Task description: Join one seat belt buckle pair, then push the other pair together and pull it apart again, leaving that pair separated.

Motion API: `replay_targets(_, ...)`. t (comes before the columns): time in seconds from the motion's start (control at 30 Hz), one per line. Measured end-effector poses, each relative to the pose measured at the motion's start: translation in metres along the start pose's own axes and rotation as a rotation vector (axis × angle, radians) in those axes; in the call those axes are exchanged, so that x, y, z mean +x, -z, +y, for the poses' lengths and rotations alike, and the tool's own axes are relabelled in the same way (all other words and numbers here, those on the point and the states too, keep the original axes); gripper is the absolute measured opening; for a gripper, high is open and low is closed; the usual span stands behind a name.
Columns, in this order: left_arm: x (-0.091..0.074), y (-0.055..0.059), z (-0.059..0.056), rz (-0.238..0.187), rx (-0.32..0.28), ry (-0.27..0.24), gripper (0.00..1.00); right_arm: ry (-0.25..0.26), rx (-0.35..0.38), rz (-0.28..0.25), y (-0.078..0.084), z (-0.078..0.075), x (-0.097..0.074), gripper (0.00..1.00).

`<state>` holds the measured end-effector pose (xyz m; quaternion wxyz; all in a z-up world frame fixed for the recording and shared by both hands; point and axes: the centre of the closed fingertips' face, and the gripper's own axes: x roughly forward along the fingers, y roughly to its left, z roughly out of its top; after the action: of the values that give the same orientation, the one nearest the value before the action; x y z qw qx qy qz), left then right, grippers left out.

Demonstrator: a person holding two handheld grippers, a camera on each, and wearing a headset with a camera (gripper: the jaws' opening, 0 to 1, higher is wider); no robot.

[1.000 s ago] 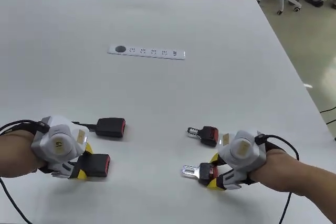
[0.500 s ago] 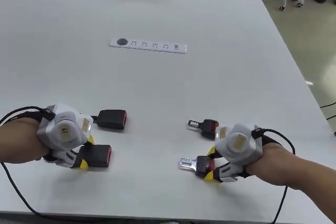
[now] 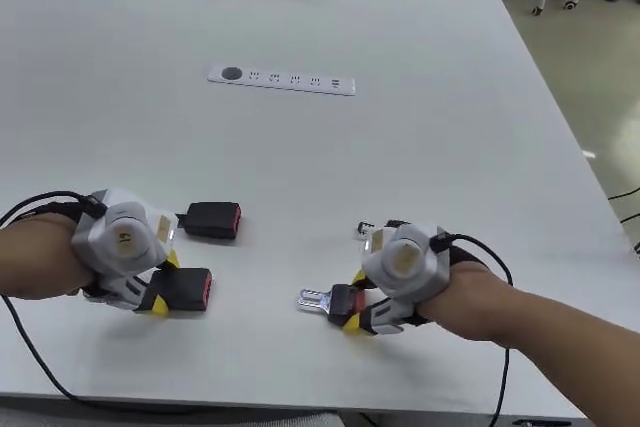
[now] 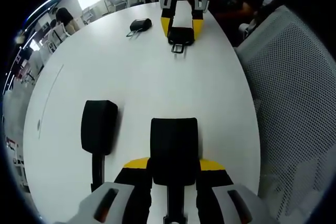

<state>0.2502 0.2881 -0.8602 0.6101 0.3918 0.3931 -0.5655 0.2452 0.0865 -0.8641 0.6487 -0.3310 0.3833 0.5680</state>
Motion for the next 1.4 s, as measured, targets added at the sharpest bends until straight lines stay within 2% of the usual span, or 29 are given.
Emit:
replay_targets(0.07, 0.000, 0.000, 0.000, -0.002, -0.001, -0.004, 0.32, 0.008, -0.001, -0.002, -0.008, 0.002, 0.004, 0.34)
replay_targets(0.2, 0.000, 0.000, 0.000, -0.007, -0.005, -0.008, 0.32, -0.010, -0.045, -0.016, -0.027, 0.012, 0.015, 0.34)
replay_targets(0.3, -0.001, -0.001, 0.000, -0.005, -0.004, -0.006, 0.32, -0.014, -0.048, -0.032, -0.040, 0.015, 0.022, 0.34)
replay_targets(0.37, 0.000, -0.001, -0.001, 0.000, -0.005, -0.008, 0.32, -0.010, -0.048, -0.046, -0.050, 0.017, 0.028, 0.34)
replay_targets(0.47, 0.000, -0.002, -0.002, 0.005, 0.004, -0.007, 0.32, 0.011, -0.058, -0.035, -0.064, 0.017, 0.036, 0.34)
replay_targets(0.67, -0.001, -0.005, -0.004, 0.005, 0.021, 0.007, 0.32, 0.008, -0.080, -0.036, -0.082, 0.017, 0.047, 0.34)
replay_targets(0.9, 0.002, -0.003, -0.002, 0.016, 0.026, 0.011, 0.32, 0.011, -0.052, -0.022, -0.091, 0.013, 0.052, 0.34)
replay_targets(1.03, 0.002, -0.003, -0.001, 0.014, 0.024, 0.010, 0.32, 0.012, -0.051, -0.005, -0.089, 0.013, 0.051, 0.34)
replay_targets(1.27, 0.003, -0.002, -0.001, 0.031, 0.034, 0.019, 0.32, 0.039, -0.083, -0.022, -0.091, 0.013, 0.050, 0.34)
replay_targets(1.4, 0.004, -0.001, 0.000, 0.025, 0.031, 0.018, 0.32, 0.034, -0.072, -0.038, -0.091, 0.012, 0.050, 0.34)
